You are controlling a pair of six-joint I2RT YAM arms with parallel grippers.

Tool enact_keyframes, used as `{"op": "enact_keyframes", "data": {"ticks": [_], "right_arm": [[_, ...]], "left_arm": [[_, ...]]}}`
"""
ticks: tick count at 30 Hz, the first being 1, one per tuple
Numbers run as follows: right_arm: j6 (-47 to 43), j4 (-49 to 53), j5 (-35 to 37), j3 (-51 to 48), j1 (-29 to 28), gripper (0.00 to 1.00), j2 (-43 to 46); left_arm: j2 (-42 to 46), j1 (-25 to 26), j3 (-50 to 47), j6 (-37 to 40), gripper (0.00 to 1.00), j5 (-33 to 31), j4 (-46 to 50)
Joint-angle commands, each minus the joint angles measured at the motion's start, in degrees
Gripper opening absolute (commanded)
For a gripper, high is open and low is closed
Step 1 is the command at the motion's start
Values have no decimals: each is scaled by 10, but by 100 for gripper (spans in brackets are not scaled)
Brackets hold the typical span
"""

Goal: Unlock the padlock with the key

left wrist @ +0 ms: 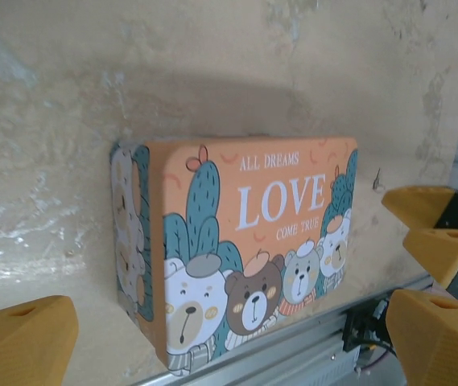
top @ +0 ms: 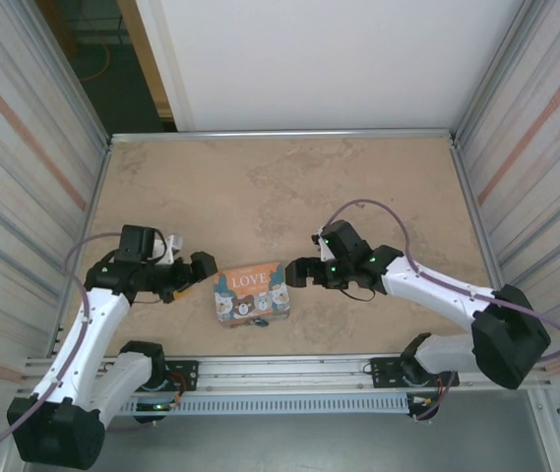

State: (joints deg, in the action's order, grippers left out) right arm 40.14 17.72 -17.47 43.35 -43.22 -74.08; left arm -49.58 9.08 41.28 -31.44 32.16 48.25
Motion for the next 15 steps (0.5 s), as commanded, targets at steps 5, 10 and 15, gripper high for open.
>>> {"op": "enact_keyframes", "data": {"ticks": [5,10,15], "right_arm": [[16,-41,-38,24,-19,99,-49],[18,-55,-59,26,-23,99,-72],[18,-44,-85,44,-24,98,-105]], "left_arm": [[-23,62,-29,-42,99,5,-2],[-45,85,-58,-65,97,11,-41],[-71,96,-81,-81,91,34,-83]]}}
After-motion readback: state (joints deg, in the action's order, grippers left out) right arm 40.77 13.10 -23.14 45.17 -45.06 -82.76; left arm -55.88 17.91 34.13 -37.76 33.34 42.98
